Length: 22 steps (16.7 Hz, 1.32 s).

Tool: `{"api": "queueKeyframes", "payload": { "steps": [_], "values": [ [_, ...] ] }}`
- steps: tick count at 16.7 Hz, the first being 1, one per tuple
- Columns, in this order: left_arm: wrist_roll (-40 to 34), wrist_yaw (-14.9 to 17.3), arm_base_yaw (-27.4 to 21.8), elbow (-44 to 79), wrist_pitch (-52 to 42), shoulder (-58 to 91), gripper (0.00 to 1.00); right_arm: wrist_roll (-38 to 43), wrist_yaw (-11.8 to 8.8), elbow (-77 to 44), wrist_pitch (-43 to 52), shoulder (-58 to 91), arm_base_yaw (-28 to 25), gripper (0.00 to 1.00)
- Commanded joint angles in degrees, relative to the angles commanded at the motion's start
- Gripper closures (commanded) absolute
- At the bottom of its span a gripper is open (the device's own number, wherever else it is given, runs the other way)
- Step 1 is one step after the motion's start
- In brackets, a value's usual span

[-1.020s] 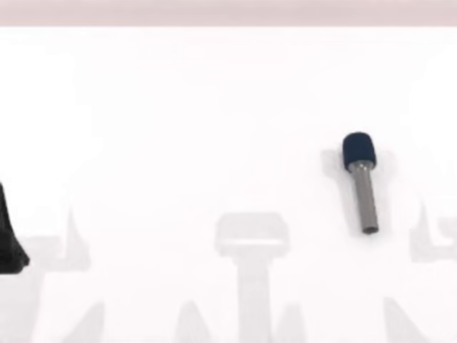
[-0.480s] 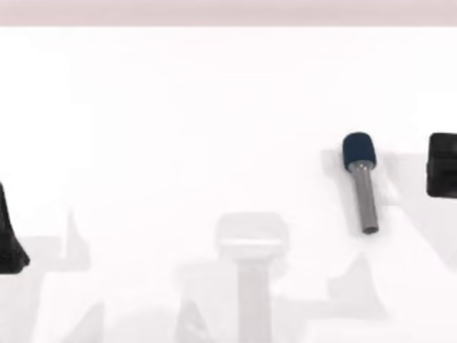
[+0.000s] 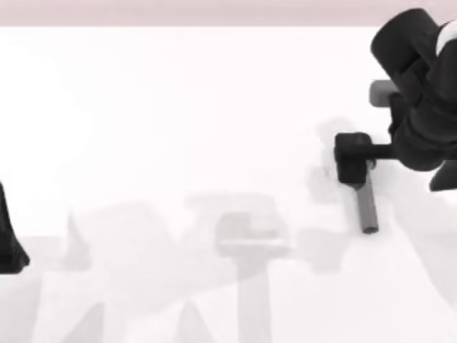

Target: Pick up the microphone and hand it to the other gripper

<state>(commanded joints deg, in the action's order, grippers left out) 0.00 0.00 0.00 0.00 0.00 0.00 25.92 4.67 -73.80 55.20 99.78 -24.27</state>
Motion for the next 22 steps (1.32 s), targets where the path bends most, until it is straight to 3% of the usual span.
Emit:
{"api": "queueKeyframes", "payload": {
  "steps": [4,10,19,22],
  "values": [
    [0.0,0.0,0.0,0.0,0.0,0.0,0.00,2.1,0.3,-6.4,3.9,7.3,-2.0,0.00],
    [0.0,0.0,0.0,0.0,0.0,0.0,0.00,2.1,0.3,-6.5,3.9,7.7,-1.8,0.00],
    [0.0,0.0,0.0,0.0,0.0,0.0,0.00,1.2,0.3,2.8,-14.7,16.7,-0.9,0.00],
    [0.0,0.0,0.0,0.0,0.0,0.0,0.00,1.1,0.4,3.7,-16.3,17.6,-0.8,0.00]
  ]
}}
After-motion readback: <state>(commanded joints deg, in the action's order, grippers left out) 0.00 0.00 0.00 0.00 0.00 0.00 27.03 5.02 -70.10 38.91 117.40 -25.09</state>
